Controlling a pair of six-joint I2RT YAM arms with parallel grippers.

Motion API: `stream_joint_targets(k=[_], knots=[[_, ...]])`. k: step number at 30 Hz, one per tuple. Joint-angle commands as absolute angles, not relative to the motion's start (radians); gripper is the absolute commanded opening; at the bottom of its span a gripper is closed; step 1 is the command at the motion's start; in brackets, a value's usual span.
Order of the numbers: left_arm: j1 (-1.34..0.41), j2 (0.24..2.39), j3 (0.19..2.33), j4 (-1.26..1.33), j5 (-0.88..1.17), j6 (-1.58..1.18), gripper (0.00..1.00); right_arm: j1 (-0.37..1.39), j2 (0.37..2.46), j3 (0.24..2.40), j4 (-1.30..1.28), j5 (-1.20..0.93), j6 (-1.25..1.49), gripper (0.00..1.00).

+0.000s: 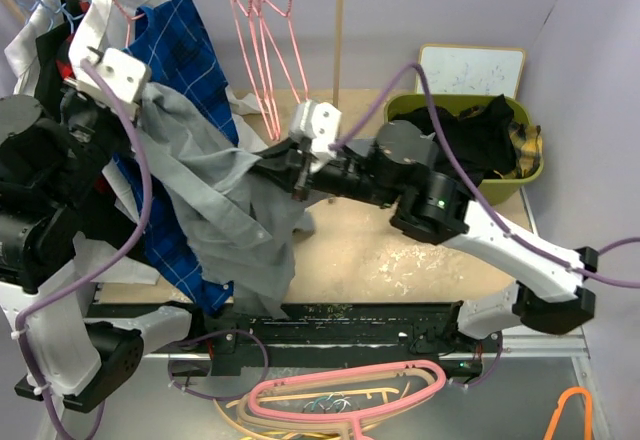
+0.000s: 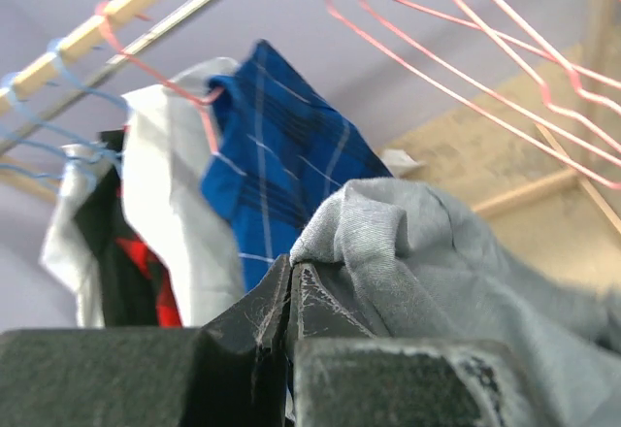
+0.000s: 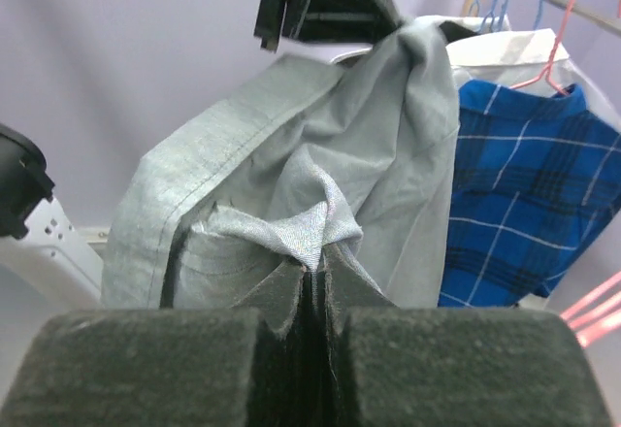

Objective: Place the shirt on the hanger

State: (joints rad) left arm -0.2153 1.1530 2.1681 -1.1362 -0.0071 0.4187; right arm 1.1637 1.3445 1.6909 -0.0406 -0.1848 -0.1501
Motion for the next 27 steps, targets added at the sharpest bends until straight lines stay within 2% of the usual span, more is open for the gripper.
stream_joint_targets(k=[1,3,6,11,15,17,23,27], knots=[[-0.202,1.225,2.304,-1.045,-0.191,0.347,0.0,1.176,1.421,1.823,-0.055,-0.115,-0.038,0.0],[-0.202,1.237,2.323,-1.02,-0.254,0.332,0.0,1.177,1.411,1.824,-0.042,-0.103,0.025,0.0],[-0.202,1.239,2.257,-0.993,-0.269,0.315,0.0,1.176,1.353,1.713,-0.031,-0.074,0.148,0.0],[-0.204,1.221,1.87,-0.869,-0.163,0.261,0.0,1.115,1.217,1.334,0.072,0.037,0.382,0.0],[-0.204,1.225,1.616,-0.754,-0.09,0.228,0.0,0.994,1.149,1.03,0.203,-0.037,0.586,0.0],[-0.204,1.232,1.575,-0.738,-0.073,0.212,0.0,0.998,1.151,1.024,0.244,-0.036,0.566,0.0],[-0.201,1.23,1.529,-0.714,-0.072,0.209,0.0,1.083,1.206,1.211,0.128,-0.082,0.47,0.0],[-0.201,1.251,1.446,-0.697,-0.039,0.204,0.0,1.063,1.176,1.037,0.226,-0.082,0.605,0.0]])
